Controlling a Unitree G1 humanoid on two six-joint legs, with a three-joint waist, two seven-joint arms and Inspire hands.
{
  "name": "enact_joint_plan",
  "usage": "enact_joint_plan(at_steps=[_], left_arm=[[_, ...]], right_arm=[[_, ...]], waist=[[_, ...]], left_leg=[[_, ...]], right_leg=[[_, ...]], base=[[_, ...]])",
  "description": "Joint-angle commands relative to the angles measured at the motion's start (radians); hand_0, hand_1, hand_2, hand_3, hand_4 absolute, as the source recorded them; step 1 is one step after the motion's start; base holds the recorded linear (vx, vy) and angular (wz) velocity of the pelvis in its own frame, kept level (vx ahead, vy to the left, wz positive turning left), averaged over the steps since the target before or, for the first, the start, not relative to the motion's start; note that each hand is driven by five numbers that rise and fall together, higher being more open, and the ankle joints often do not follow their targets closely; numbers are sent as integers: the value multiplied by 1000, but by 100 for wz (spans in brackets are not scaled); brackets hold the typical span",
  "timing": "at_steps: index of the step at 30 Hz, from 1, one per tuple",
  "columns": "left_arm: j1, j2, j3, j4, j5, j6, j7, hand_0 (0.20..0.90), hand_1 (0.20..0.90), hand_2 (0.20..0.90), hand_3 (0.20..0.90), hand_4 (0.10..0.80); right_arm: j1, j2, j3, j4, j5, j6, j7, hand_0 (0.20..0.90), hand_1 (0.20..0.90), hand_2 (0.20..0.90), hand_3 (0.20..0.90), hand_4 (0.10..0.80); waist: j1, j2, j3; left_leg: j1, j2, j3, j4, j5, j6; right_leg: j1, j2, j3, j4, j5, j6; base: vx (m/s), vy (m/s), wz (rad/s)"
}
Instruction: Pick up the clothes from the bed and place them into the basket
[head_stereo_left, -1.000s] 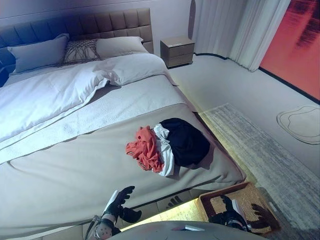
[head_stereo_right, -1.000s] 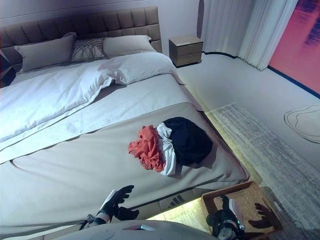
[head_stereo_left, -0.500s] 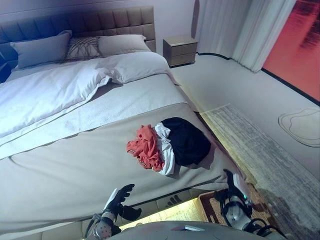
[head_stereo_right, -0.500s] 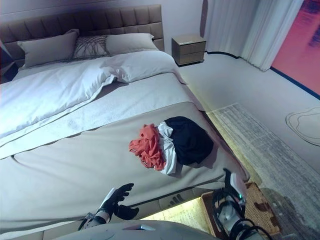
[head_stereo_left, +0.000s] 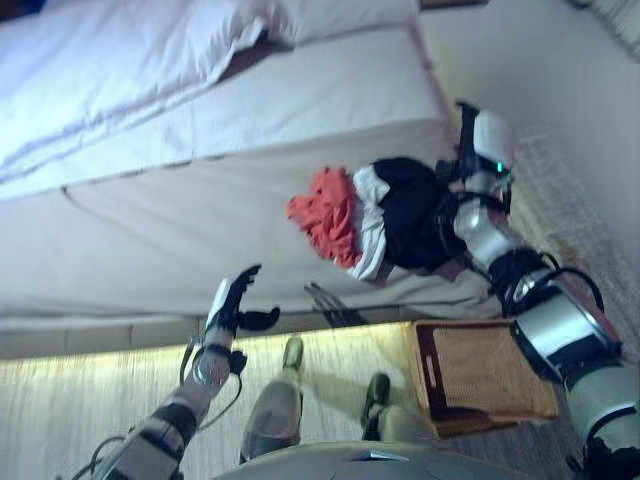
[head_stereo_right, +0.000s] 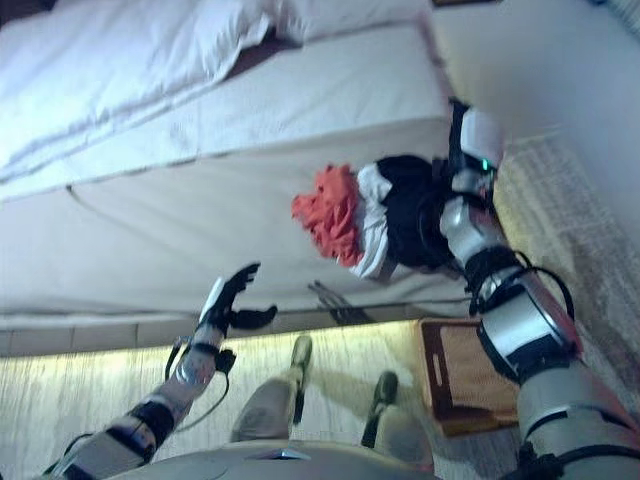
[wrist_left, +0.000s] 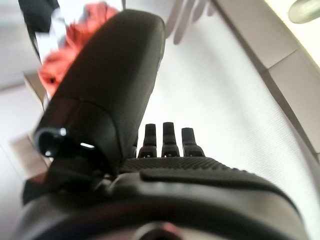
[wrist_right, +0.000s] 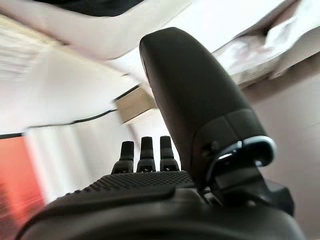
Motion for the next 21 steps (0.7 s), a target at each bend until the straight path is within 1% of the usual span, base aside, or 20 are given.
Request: enact_joint_plan(at_steps=[1, 2, 4, 5, 6, 7, 8, 11, 13, 14, 17, 21], left_arm=[[5, 80, 37, -168, -10, -69, 87, 900, 900, 900, 900, 800], [8, 88, 40, -189, -16, -75, 91, 900, 900, 900, 900, 800], [19, 110, 66, -283, -89, -79, 69, 900, 900, 900, 900, 800], [19, 111, 68, -289, -91, -80, 68, 900, 900, 900, 900, 800], [24, 114, 70, -309, -102, -86, 67, 900, 900, 900, 900, 800], [25, 116, 68, -319, -113, -93, 68, 900, 900, 900, 900, 800], [30, 119, 71, -348, -134, -103, 54, 900, 900, 900, 900, 800], [39, 131, 65, -389, -142, -115, 37, 900, 900, 900, 900, 800], [43, 140, 52, -422, -122, -121, 39, 900, 900, 900, 900, 800], [42, 153, 40, -442, -137, -131, 40, 900, 900, 900, 900, 800], [39, 172, 38, -492, -159, -145, 49, 900, 900, 900, 900, 800], [48, 188, 44, -554, -152, -161, 67, 900, 900, 900, 900, 800]], right_arm=[[-63, -43, 45, -73, 10, 18, -35, 900, 900, 900, 900, 800], [-75, -47, 47, -70, 5, 18, -27, 900, 900, 900, 900, 800], [-131, -61, 76, -43, -20, 38, -8, 900, 900, 900, 900, 800], [-136, -62, 78, -39, -19, 39, -10, 900, 900, 900, 900, 800], [-153, -60, 86, -19, -24, 40, -10, 900, 900, 900, 900, 800], [-165, -59, 87, -5, -30, 37, -6, 900, 900, 900, 900, 800], [-199, -55, 98, 20, -31, 44, -5, 900, 900, 900, 900, 800], [-246, -52, 115, 39, -41, 62, 12, 900, 900, 900, 900, 800], [-289, -45, 126, 72, -59, 64, 31, 900, 900, 900, 900, 800], [-332, -48, 143, 97, -56, 71, 52, 900, 900, 900, 900, 800], [-376, -51, 158, 141, -46, 90, 82, 900, 900, 900, 900, 800], [-415, -52, 168, 190, -49, 127, 124, 900, 900, 900, 900, 800]], waist=[[42, -27, 11], [49, -23, 17], [77, -1, 42], [78, 0, 44], [89, 6, 57], [94, 9, 61], [105, 23, 76], [117, 41, 95], [127, 57, 111], [132, 70, 123], [140, 86, 141], [154, 101, 152]], left_leg=[[-66, -63, 31, 227, -243, 71], [-88, -67, 29, 252, -251, 73], [-185, -93, 19, 375, -287, 86], [-193, -96, 19, 387, -290, 87], [-213, -109, 17, 443, -332, 89], [-232, -115, 16, 467, -342, 93], [-280, -130, 17, 530, -360, 102], [-335, -147, 19, 598, -379, 109], [-376, -158, 20, 639, -385, 117], [-410, -163, 21, 671, -389, 121], [-466, -170, 22, 718, -393, 130], [-532, -182, 22, 778, -402, 137]], right_leg=[[-89, -24, 6, 187, -107, -52], [-109, -31, 3, 222, -121, -58], [-197, -63, -9, 377, -175, -83], [-206, -67, -9, 391, -179, -84], [-229, -79, 1, 453, -216, -80], [-248, -86, 2, 480, -225, -82], [-299, -98, 5, 545, -239, -86], [-353, -110, 10, 608, -253, -93], [-399, -119, 10, 653, -259, -97], [-439, -121, 19, 686, -262, -97], [-502, -126, 32, 736, -269, -98], [-571, -130, 35, 794, -279, -101]], base=[[-82, 58, 47], [-81, 82, 40], [-70, 78, 30], [22, 36, 32], [36, 20, 31], [-5, 39, 34], [-57, 45, 21], [-47, 42, 18], [-53, 48, 17], [-51, 46, 14], [-51, 30, 8], [-20, 3, 5]])
